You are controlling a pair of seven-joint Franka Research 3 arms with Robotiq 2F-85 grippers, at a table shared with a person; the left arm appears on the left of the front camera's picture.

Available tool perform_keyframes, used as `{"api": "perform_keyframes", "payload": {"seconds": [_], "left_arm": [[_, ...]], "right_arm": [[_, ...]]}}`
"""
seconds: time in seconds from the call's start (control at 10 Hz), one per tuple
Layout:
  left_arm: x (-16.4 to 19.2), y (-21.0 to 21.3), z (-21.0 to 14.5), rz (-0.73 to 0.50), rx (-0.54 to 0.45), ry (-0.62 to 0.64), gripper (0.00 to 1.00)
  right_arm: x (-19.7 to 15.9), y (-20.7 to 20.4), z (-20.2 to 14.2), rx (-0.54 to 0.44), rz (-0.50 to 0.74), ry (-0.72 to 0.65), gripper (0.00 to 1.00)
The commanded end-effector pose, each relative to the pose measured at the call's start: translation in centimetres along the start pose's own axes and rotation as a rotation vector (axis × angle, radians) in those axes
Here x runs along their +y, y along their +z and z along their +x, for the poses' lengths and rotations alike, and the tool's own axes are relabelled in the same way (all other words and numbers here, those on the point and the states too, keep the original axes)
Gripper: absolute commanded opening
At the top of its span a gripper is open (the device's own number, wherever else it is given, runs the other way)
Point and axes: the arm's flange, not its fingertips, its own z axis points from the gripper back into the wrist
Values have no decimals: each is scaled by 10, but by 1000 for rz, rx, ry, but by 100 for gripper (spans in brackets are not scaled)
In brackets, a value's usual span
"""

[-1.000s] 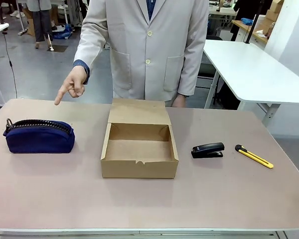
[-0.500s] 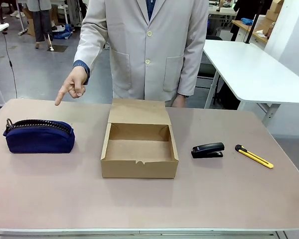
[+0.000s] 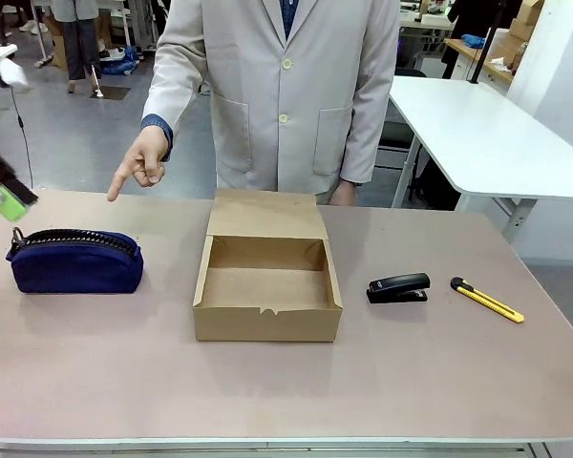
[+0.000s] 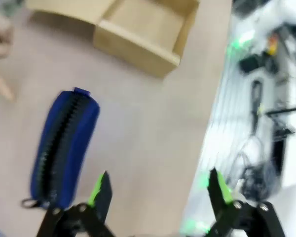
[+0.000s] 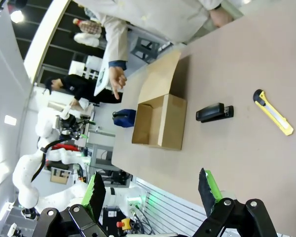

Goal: Pack the item into the box.
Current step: Pick up the item indicated by the person and place it inside the Mailer Box.

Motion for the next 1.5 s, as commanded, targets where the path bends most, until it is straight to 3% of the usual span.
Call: {"api": "perform_keyframes", "payload": {"seconds": [0.0,0.2,0.3,0.4,0.5,0.9,1.1,1.4], "left_arm": [[-9,-12,-18,426,172,-609,100],[-24,-23,-20,764,225,-774,100],[-22,-22,-22,782,211,-812,100],[-14,-18,-20,699,208,-722,100],[-18,-12,-4,331,319,-491,100],[-20,-19,-9,378,314,-532,100],[27,-36,-2,286,304,-544,100],[63,-68,5,245,328,-561,100]], "right_arm": [[2,2,3,-8,18,25,100],[2,2,3,-8,18,25,100],[2,2,3,-8,18,25,100],[2,2,3,-8,18,25,100],[2,2,3,-8,18,25,100],[2,2,3,-8,18,25,100],[2,2,3,-8,18,25,100],[2,2,3,-8,18,25,100]]}}
